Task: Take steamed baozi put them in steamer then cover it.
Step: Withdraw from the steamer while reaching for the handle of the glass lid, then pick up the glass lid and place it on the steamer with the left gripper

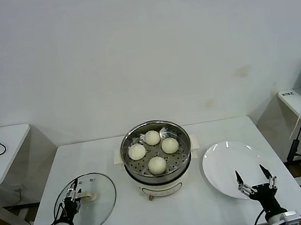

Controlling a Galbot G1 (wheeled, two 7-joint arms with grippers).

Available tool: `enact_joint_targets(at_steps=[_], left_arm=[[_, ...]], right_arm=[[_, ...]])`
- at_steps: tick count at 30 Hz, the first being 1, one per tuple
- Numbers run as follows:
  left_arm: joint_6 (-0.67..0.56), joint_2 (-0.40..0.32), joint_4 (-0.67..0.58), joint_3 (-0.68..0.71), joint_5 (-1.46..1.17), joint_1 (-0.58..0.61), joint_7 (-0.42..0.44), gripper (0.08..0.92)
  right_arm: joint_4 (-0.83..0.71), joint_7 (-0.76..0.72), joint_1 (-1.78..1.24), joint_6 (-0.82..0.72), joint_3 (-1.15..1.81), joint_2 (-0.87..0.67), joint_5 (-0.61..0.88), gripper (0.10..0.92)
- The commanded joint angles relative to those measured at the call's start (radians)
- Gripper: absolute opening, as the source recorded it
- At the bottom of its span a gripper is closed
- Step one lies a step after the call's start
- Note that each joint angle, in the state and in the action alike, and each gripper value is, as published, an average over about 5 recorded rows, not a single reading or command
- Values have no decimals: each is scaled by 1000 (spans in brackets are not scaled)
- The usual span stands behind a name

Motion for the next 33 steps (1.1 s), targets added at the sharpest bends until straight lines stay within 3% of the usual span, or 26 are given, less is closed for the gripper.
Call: enact_joint_targets(at_steps=[1, 10, 17, 25, 33], left_arm=[[0, -6, 14, 3, -9, -14, -1, 602], [-14, -25, 28, -3, -42, -4, -56, 342], [-19, -36, -46, -36, -54, 52, -99, 157], [24, -47, -250, -98, -51, 143, -95, 141], [138, -14, -440, -169, -49, 189, 34, 141]], right_arm=[[-3, -1, -3, 3, -5, 2, -4, 823], [-3, -3, -3, 5, -12, 2, -7, 823], [-4, -3, -3, 7, -23, 4, -16, 823], [2, -5, -3, 7, -31, -1, -24, 823], [13, -8, -5, 6, -41, -10, -29, 823]])
